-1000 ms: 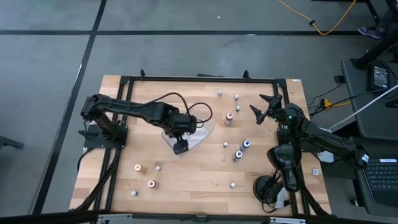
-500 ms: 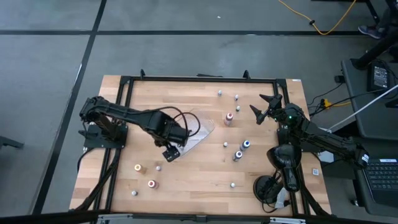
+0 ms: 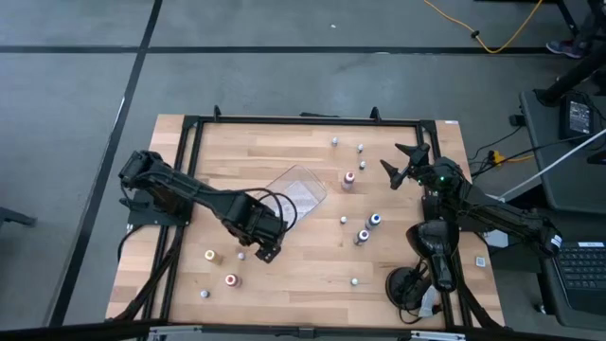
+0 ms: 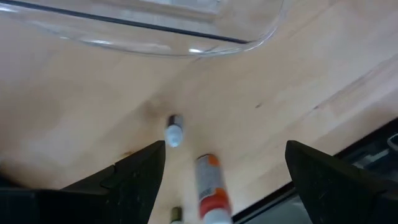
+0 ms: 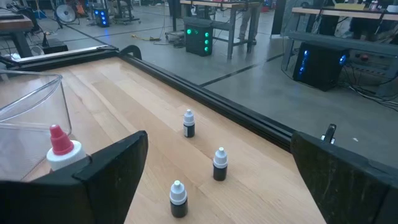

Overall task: Pick & Place food coloring
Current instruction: Put the small black food coloring bottle into the transparent bin

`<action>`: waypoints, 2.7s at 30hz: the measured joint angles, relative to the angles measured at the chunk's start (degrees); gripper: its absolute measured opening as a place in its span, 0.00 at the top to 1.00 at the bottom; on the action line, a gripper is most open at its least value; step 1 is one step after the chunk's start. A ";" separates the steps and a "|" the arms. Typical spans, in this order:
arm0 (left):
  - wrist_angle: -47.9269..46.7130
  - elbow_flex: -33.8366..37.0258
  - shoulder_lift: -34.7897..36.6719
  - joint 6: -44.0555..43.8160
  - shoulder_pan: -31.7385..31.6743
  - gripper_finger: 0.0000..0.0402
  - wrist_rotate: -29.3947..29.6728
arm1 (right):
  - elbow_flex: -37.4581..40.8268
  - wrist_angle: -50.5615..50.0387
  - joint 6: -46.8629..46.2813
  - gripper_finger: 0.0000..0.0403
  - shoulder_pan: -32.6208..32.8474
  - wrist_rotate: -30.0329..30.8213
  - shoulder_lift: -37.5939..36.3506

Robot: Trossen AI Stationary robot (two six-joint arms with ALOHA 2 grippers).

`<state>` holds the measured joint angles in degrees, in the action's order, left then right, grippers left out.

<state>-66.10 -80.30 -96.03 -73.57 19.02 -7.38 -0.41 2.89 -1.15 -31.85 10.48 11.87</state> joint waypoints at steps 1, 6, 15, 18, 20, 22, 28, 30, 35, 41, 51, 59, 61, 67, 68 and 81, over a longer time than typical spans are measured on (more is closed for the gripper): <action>1.33 1.08 0.00 -0.84 0.01 0.20 -0.14 | 0.01 0.00 0.03 0.02 0.01 0.00 0.01; 3.38 4.93 -0.01 -3.68 0.51 0.20 -0.75 | 0.01 -0.01 0.00 0.02 0.01 0.00 0.01; 6.30 11.27 2.11 -6.61 3.49 0.20 -0.29 | -0.01 0.01 0.09 0.02 0.01 0.00 -0.01; 8.64 13.01 2.25 -7.28 4.32 0.20 -0.31 | 0.00 0.01 0.11 0.02 0.01 0.00 -0.01; 9.86 14.32 2.25 -7.75 4.75 0.20 -0.26 | 0.00 0.00 0.11 0.02 0.01 0.00 -0.01; 11.77 15.52 2.25 -7.94 5.01 0.20 -0.19 | -0.01 0.00 0.11 0.02 0.01 0.00 -0.01; 14.93 18.68 2.25 -9.13 6.04 0.20 0.83 | 0.01 0.01 0.10 0.02 0.01 0.00 -0.01; 15.82 19.87 2.25 -9.78 6.43 0.20 0.85 | -0.01 -0.01 0.09 0.02 -0.01 0.00 -0.01; 17.09 20.81 1.31 -9.85 6.98 0.20 0.83 | -0.01 0.00 0.08 0.02 0.00 0.00 -0.01; 18.65 20.84 -1.18 -9.24 7.32 0.20 1.08 | -0.01 0.00 0.05 0.02 -0.01 0.00 -0.01; 18.55 20.84 -1.22 -10.64 7.99 0.20 1.81 | -0.01 -0.01 0.04 0.02 -0.01 0.00 -0.01; 18.34 20.84 -1.22 -10.75 7.96 0.34 1.92 | -0.01 0.01 0.09 0.02 -0.01 0.00 -0.01; 18.29 20.84 -1.23 -10.77 7.96 0.39 1.90 | 0.00 -0.01 0.06 0.02 0.01 0.00 -0.01; 17.67 20.82 -1.25 -11.22 7.96 0.54 1.84 | -0.01 0.01 0.00 0.02 0.01 0.00 -0.01; 17.67 20.82 -1.25 -11.23 7.96 0.57 1.83 | -0.01 0.01 0.03 0.02 0.01 0.00 -0.01; 17.68 20.79 -1.25 -10.99 7.90 0.78 1.76 | 0.00 0.00 0.07 0.02 -0.01 0.00 -0.01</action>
<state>-48.42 -59.51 -97.27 -84.55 26.92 -5.61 -0.41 2.89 -1.08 -31.86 10.48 11.86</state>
